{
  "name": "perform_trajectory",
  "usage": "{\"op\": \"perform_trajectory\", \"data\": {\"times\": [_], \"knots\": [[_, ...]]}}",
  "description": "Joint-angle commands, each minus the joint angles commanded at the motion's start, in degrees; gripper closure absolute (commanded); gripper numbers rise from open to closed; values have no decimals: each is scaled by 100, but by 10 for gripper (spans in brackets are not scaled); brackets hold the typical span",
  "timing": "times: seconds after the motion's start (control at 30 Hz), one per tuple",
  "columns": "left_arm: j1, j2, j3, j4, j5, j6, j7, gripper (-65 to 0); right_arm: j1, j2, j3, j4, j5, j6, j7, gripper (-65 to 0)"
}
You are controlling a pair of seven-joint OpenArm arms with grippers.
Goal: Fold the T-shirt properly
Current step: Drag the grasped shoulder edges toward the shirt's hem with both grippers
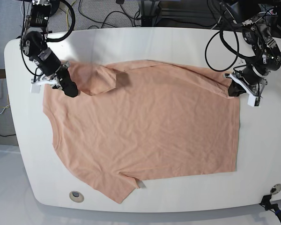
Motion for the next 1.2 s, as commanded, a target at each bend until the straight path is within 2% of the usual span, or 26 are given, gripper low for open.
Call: {"op": "perform_trajectory", "data": {"times": [0.2,0.27,0.43,0.63,0.87,1.03,1.2], "knots": [[-598,-9,0,-853,0,0,-9,0,659,0,-35,-580,-141,9,-9,0],[-747,-9,0,-1037,44,0,-9,0,888,9,-273,-782,-149,18,-9,0],[-1108,9,0,-1310,695,0,-9,0,1415,88,-642,-1319,-149,18,9,0],[-1204,-9,0,-1327,721,0,-413,0,1987,105,-686,-1916,-158,18,26,0],[-1284,-132,-18,-1327,712,0,-422,0,2426,123,-695,-2374,-158,26,26,0],[-1433,-141,-26,-1336,721,0,-422,0,2541,44,-695,-2374,-703,26,26,0],[-1451,-246,-26,-1336,721,0,-422,0,2620,-79,-695,-2374,-941,26,26,0]]}}
